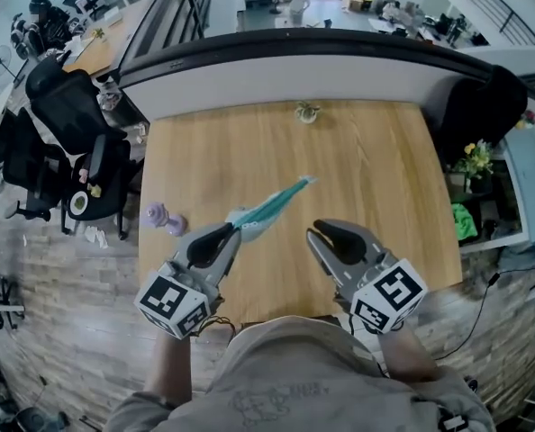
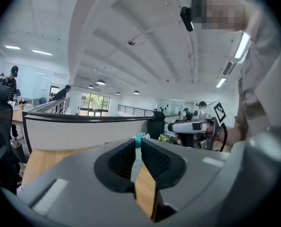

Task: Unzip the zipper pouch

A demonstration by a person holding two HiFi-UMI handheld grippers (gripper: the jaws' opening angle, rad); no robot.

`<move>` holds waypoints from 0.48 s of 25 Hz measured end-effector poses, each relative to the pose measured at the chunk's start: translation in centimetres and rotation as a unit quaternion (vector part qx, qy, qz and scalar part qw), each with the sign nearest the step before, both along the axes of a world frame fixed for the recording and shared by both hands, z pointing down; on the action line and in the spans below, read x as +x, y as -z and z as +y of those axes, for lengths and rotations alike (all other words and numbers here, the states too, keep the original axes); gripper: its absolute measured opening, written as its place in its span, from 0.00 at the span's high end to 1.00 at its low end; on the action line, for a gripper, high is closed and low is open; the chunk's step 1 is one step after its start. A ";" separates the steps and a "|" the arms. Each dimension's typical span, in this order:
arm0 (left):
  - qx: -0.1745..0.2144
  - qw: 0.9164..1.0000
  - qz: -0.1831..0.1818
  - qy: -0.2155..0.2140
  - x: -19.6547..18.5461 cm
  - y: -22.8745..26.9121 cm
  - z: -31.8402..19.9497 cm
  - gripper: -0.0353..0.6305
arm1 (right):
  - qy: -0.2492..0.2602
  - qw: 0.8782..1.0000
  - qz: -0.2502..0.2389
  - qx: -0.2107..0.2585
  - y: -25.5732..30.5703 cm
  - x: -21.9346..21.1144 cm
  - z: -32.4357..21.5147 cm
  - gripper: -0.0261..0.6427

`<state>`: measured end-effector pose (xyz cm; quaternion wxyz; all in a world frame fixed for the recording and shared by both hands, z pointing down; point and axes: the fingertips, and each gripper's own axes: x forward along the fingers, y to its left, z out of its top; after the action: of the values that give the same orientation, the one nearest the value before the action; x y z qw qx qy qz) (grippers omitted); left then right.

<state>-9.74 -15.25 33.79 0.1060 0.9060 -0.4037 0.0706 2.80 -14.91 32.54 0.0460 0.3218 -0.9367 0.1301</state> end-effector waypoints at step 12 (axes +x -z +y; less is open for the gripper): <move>0.026 0.999 0.004 -0.035 3.0 2.0 0.5 0.89 | 0.083 0.997 -0.001 0.009 1.2 -4.7 0.6 0.86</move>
<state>-6.74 -14.78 31.80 0.0817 0.9221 -0.3734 0.0605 -1.87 -14.30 31.37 0.0528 0.2435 -0.9613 0.1173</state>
